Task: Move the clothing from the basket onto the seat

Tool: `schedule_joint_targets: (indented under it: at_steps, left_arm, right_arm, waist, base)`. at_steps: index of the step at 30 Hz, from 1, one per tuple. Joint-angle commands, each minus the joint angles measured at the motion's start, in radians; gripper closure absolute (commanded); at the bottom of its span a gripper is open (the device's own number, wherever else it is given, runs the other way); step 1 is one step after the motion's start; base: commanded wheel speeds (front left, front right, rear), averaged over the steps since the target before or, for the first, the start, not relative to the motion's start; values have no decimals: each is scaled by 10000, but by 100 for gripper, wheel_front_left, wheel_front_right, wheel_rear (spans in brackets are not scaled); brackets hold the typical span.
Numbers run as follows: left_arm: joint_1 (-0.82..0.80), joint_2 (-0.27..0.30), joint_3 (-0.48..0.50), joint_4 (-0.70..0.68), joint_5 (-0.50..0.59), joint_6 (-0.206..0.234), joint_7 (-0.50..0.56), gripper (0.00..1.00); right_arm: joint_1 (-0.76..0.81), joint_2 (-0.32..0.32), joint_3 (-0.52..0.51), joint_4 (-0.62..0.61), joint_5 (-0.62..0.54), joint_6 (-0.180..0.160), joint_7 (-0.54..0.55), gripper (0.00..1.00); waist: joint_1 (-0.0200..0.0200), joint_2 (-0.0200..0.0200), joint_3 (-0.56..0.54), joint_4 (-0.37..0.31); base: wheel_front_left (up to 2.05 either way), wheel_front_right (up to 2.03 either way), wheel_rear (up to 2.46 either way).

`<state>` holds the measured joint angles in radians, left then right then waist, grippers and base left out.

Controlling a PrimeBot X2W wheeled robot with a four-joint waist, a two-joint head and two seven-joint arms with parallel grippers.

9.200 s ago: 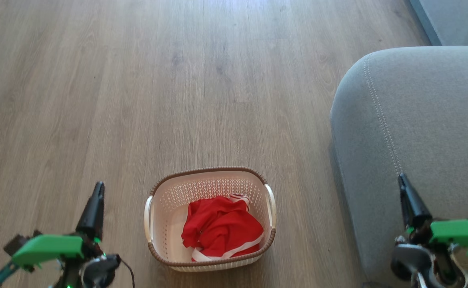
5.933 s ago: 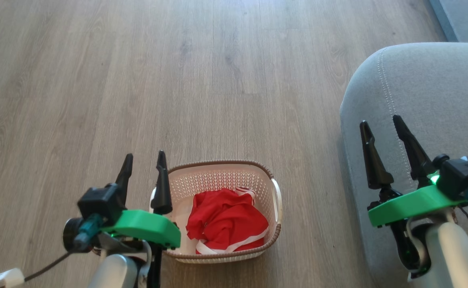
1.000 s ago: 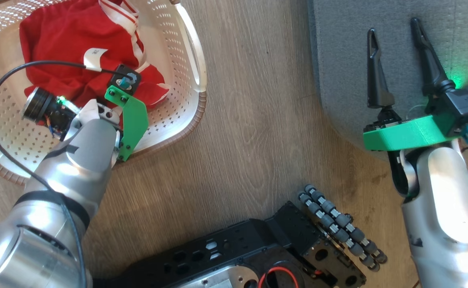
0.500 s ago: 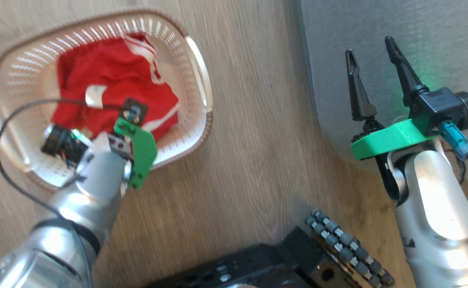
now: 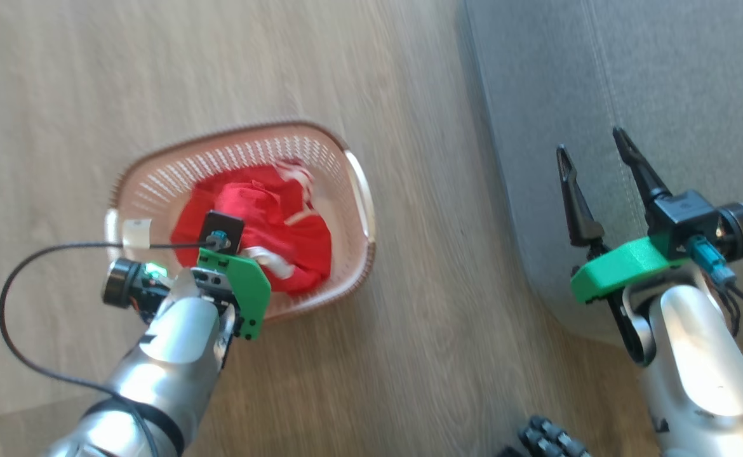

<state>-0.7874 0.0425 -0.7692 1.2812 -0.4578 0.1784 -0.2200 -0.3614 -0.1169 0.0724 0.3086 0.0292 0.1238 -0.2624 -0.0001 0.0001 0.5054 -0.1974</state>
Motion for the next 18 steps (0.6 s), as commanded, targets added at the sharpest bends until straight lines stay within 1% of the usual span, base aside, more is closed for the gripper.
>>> schedule_joint_targets:
  at_steps: [1,4,7,13,18]
  left_arm:
    - [179,99,319,-217,-122,10,-217,100]
    - [375,87,526,-642,-311,82,-392,100]
    - [600,88,850,-1895,-171,355,-410,100]
    - [1599,359,1883,-4495,814,775,-415,100]
    - [2402,423,2807,-6584,1886,822,-416,100]
  right_arm:
    - [288,-139,147,-189,-89,69,6,0]
    - [430,-176,163,-106,-150,69,6,0]
    - [572,-182,174,-39,-194,69,6,0]
    - [843,-177,229,87,-268,69,6,0]
    - [1088,-131,235,45,-275,69,6,0]
  waist:
    - [1,-1,-772,517]
    - [1,-1,-1206,731]
    - [1,-1,-1596,921]
    - [1,-1,-2353,1162]
    - [1,-1,-2926,1314]
  base:
    - [0,0,0]
    - [0,0,0]
    - [0,0,0]
    - [0,0,0]
    - [0,0,0]
